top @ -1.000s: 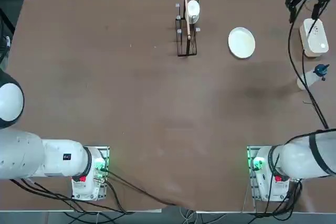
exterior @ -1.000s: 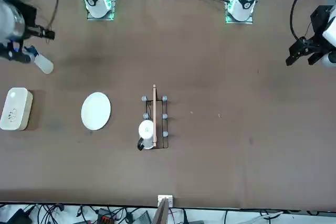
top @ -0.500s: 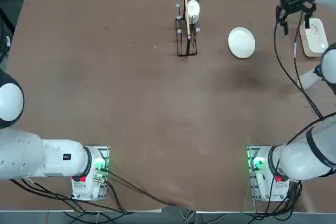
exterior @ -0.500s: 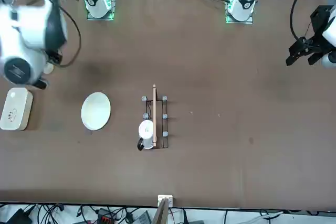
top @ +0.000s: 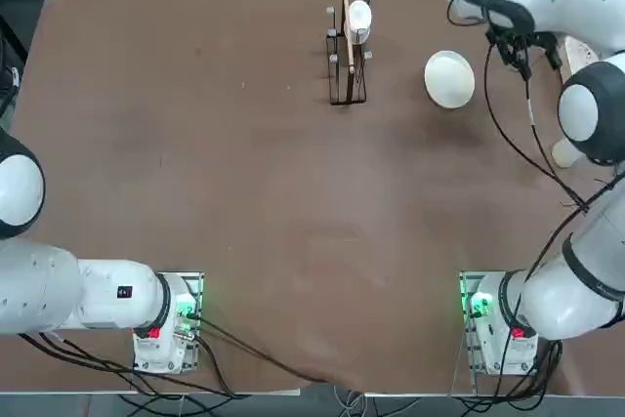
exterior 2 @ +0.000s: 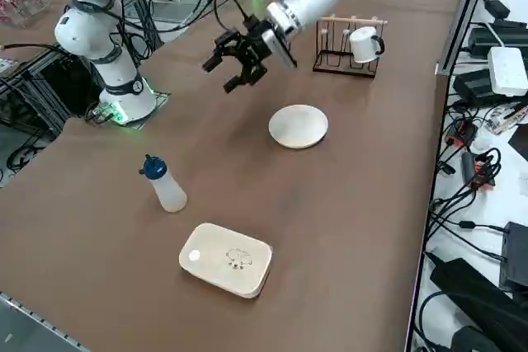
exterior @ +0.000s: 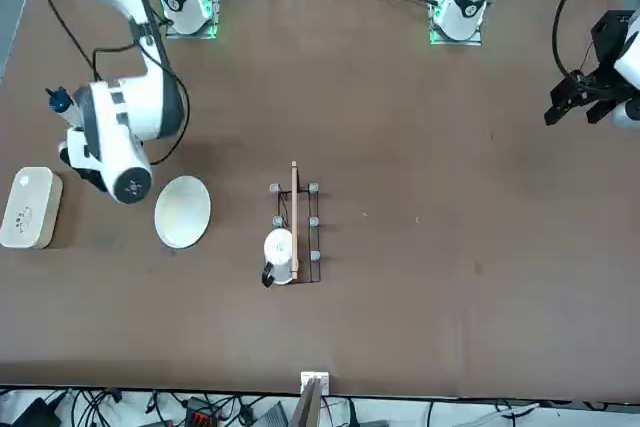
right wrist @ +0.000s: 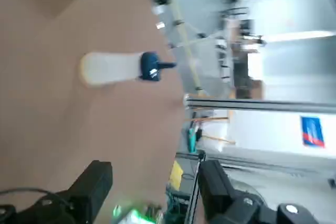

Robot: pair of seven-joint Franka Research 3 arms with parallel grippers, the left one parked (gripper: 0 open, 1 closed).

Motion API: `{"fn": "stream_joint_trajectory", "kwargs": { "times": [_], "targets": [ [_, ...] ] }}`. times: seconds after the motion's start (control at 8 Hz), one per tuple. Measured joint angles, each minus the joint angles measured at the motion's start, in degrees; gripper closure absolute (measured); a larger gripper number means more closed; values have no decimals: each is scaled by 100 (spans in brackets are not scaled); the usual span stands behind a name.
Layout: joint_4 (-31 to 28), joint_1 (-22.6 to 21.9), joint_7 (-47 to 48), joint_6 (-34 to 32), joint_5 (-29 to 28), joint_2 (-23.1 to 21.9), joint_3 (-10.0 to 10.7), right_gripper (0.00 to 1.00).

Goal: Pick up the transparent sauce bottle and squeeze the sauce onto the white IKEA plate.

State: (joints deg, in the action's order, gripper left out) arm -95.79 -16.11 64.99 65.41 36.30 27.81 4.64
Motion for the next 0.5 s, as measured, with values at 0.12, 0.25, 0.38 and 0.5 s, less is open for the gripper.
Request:
{"fn": "stream_joint_trajectory", "kwargs": {
  "times": [0.12,0.25,0.38,0.5],
  "targets": [
    [-114,40,868,-13,218,238,33,0],
    [-220,75,1811,-11,404,482,74,0],
    [-293,133,2703,14,524,672,94,0],
    [-307,216,3390,77,572,763,105,0]
  ]
}}
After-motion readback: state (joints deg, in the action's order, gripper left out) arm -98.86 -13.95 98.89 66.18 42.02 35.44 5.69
